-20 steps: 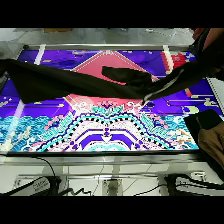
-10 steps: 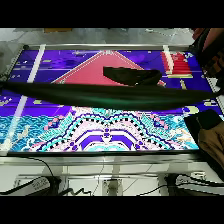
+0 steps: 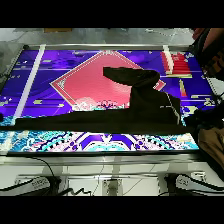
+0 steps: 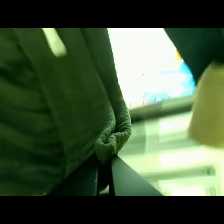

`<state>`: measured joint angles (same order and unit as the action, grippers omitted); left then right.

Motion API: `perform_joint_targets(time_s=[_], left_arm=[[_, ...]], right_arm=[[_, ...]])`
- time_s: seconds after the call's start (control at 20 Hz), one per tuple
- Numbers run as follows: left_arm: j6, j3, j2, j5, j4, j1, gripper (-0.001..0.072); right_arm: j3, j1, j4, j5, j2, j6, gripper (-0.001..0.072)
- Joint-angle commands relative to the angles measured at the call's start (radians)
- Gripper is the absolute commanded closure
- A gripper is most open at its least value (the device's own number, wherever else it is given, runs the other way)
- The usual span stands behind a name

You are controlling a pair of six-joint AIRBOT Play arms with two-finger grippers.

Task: Fold the clothes and pants, and hang the long-sleeved shirts on hangers.

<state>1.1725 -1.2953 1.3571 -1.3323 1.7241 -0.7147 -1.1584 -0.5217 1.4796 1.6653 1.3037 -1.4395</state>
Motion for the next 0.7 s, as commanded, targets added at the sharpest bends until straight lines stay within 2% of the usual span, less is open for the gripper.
perform_joint_targets(time_s=[0.0,0.25,0.45,0.5,0.55,0.6,0.65], left_arm=[[0.025,0.063,0.016,-0.103,0.137,-0.028,0.0692],[0.025,0.177,0.019,-0.093,0.188,-0.075,0.0692],[0.025,0.208,0.019,-0.034,0.187,-0.108,0.069],[0.025,0.208,0.019,-0.015,0.183,-0.109,0.0684],[0.026,0.208,0.019,0.021,0.175,-0.109,0.0629],[0.026,0.208,0.019,0.065,0.16,-0.109,0.0413],[0.026,0.208,0.019,0.096,0.136,-0.106,0.0131]], right_arm=[[0.187,0.004,0.04,0.074,-0.061,0.096,0.0684],[0.372,0.004,0.051,0.069,-0.129,0.1,0.0684],[0.422,0.004,0.05,0.018,-0.13,0.099,0.0682],[0.421,0.004,0.047,-0.007,-0.13,0.099,0.0656],[0.421,0.004,0.046,-0.039,-0.13,0.097,0.0499],[0.421,0.004,0.046,-0.066,-0.13,0.09,0.0263],[0.42,0.005,0.043,-0.08,-0.13,0.087,0.0097]])
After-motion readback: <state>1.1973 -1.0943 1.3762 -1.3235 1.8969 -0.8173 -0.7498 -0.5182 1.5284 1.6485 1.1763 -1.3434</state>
